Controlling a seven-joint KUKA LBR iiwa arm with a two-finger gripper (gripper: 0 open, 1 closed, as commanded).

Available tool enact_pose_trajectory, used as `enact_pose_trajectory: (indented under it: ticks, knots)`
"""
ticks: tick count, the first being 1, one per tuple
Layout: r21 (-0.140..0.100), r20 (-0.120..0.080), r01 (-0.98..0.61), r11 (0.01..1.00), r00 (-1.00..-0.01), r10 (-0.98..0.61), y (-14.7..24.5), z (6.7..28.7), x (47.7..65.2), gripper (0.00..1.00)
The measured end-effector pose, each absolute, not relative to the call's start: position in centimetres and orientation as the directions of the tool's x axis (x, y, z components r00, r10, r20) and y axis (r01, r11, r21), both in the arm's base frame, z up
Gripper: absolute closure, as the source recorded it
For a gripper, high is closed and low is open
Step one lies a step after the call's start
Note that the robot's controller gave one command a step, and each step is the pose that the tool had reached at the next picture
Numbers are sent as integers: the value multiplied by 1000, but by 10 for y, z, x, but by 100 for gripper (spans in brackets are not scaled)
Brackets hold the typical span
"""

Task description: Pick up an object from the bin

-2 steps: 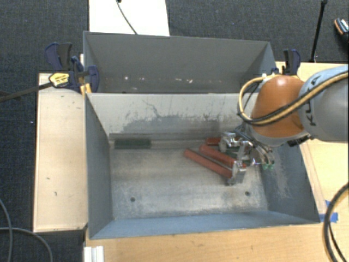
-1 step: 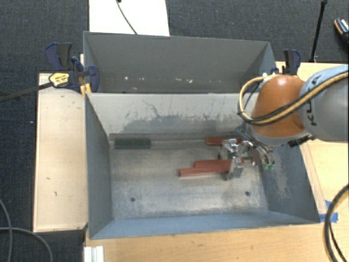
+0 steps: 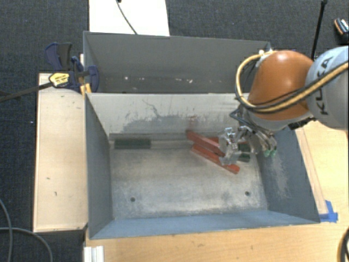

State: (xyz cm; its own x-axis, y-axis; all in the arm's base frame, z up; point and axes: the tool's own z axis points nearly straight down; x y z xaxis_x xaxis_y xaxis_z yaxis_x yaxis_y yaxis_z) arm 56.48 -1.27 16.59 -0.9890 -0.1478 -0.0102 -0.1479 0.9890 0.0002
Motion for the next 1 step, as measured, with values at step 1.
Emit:
enact_pose_trajectory:
  ticks: [1]
  knots:
    - [-2,-8,-141,990,-990,-141,-32,212,552,100]
